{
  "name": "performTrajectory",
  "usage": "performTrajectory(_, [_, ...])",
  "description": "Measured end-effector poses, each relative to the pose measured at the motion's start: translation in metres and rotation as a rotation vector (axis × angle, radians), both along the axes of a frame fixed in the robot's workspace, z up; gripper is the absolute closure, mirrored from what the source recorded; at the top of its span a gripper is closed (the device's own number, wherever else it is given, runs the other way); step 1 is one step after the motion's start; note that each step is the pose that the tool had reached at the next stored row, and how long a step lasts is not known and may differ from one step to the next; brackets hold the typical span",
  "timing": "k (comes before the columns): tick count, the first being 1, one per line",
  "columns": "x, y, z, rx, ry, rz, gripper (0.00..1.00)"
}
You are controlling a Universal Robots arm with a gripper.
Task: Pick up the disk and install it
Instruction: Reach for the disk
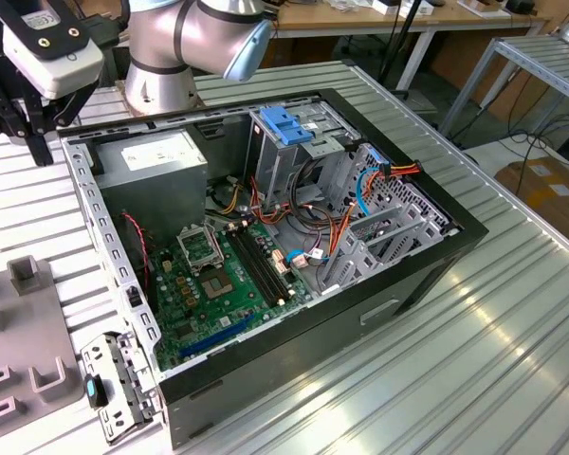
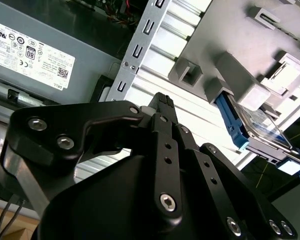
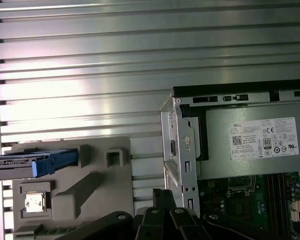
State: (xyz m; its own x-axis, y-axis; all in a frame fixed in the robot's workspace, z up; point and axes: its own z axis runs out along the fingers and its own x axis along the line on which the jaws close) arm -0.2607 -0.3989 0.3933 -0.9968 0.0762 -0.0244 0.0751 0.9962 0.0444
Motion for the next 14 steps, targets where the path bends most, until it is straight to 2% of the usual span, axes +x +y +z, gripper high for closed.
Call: performTrajectory(14, [-0.0124,0.0000,-0.0001,0.0000,0.0000,0.000,0.89])
